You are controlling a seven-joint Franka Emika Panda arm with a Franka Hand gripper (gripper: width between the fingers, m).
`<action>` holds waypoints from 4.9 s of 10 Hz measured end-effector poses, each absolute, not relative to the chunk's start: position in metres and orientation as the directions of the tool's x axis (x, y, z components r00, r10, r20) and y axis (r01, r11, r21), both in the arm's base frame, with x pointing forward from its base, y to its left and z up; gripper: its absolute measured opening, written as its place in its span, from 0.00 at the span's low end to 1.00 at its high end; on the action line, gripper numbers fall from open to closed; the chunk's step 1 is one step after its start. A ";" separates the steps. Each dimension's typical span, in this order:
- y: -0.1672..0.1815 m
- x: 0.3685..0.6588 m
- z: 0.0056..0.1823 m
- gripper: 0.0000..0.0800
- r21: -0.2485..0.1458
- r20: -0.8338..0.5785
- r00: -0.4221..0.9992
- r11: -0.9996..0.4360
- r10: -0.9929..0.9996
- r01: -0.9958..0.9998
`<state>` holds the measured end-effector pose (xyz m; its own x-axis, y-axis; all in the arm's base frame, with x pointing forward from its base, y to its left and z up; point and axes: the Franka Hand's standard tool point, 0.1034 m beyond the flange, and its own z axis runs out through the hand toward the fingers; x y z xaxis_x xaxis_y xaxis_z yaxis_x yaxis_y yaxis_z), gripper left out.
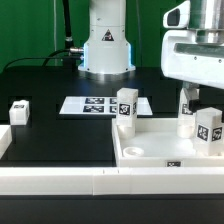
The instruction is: Assemble square table
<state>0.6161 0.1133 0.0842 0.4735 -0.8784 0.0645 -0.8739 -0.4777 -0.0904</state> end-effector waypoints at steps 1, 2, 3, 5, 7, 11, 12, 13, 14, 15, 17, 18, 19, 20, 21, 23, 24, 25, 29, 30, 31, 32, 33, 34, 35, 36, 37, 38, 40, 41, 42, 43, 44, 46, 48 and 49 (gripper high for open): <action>0.117 0.613 0.081 0.78 -0.071 0.062 0.526 -0.529 -0.848 -0.846; 0.115 0.615 0.082 0.81 -0.069 0.073 0.601 -0.605 -0.796 -0.793; 0.114 0.615 0.082 0.81 -0.063 0.078 0.660 -0.665 -0.747 -0.745; 0.114 0.615 0.082 0.81 -0.047 0.089 0.769 -0.774 -0.633 -0.632; 0.118 0.613 0.079 0.81 0.000 0.104 0.919 -0.924 -0.381 -0.383; 0.119 0.614 0.080 0.81 0.040 0.104 0.994 -0.999 -0.030 -0.034; 0.119 0.614 0.080 0.81 0.046 0.103 0.995 -0.999 0.008 0.003; 0.117 0.615 0.080 0.81 0.060 0.099 0.991 -0.994 0.094 0.088; 0.116 0.615 0.080 0.81 0.068 0.095 0.985 -0.989 0.141 0.134; 0.115 0.616 0.081 0.75 0.072 0.094 0.981 -0.984 0.172 0.166; 0.114 0.616 0.080 0.53 0.072 0.093 0.980 -0.983 0.177 0.171; 0.114 0.616 0.080 0.53 0.072 0.093 0.980 -0.983 0.177 0.171; 0.114 0.616 0.080 0.36 0.071 0.094 0.981 -0.984 0.168 0.162; 0.114 0.616 0.080 0.36 0.069 0.095 0.985 -0.988 0.142 0.136; 0.113 0.616 0.080 0.36 0.065 0.097 0.987 -0.990 0.127 0.121; 0.111 0.616 0.080 0.36 0.038 0.106 0.992 -0.997 -0.069 -0.074; 0.111 0.616 0.080 0.36 0.023 0.110 0.973 -0.978 -0.202 -0.205; 0.111 0.616 0.080 0.36 0.010 0.111 0.943 -0.948 -0.314 -0.317; 0.115 0.616 0.081 0.36 -0.049 0.094 0.709 -0.714 -0.699 -0.698; 0.115 0.616 0.081 0.36 -0.059 0.085 0.653 -0.658 -0.753 -0.751; 0.115 0.616 0.081 0.36 -0.069 0.072 0.574 -0.578 -0.816 -0.813; 0.114 0.616 0.081 0.36 -0.073 0.053 0.512 -0.515 -0.857 -0.854; 0.114 0.617 0.081 0.36 -0.076 0.041 0.461 -0.462 -0.887 -0.883; 0.115 0.617 0.081 0.38 -0.079 0.038 0.431 -0.433 -0.901 -0.898; 0.114 0.616 0.080 0.38 -0.078 0.039 0.440 -0.442 -0.897 -0.894; 0.114 0.616 0.080 0.59 -0.075 0.042 0.480 -0.482 -0.876 -0.873; 0.115 0.615 0.079 0.77 -0.070 0.046 0.540 -0.542 -0.840 -0.837; 0.115 0.615 0.079 0.77 -0.066 0.056 0.630 -0.632 -0.775 -0.772; 0.114 0.616 0.079 0.81 -0.057 0.071 0.758 -0.761 -0.648 -0.646; 0.114 0.616 0.079 0.81 -0.051 0.075 0.797 -0.800 -0.600 -0.598; 0.113 0.616 0.079 0.81 -0.041 0.082 0.846 -0.849 -0.528 -0.526; 0.113 0.616 0.079 0.81 -0.038 0.083 0.858 -0.861 -0.508 -0.506; 0.112 0.617 0.080 0.81 -0.026 0.090 0.912 -0.916 -0.401 -0.400; 0.110 0.619 0.081 0.81 0.012 0.103 0.984 -0.989 -0.143 -0.145; 0.107 0.621 0.082 0.81 0.032 0.105 0.994 -0.999 0.029 0.025; 0.108 0.621 0.082 0.81 0.036 0.103 0.992 -0.997 0.067 0.064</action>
Offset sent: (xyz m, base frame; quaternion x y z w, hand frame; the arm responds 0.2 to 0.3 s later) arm 0.0000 0.0000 0.0000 0.0000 0.0000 -0.1296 0.9916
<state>0.6206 0.1080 0.0815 0.9924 0.0675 0.1031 0.0641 -0.9973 0.0359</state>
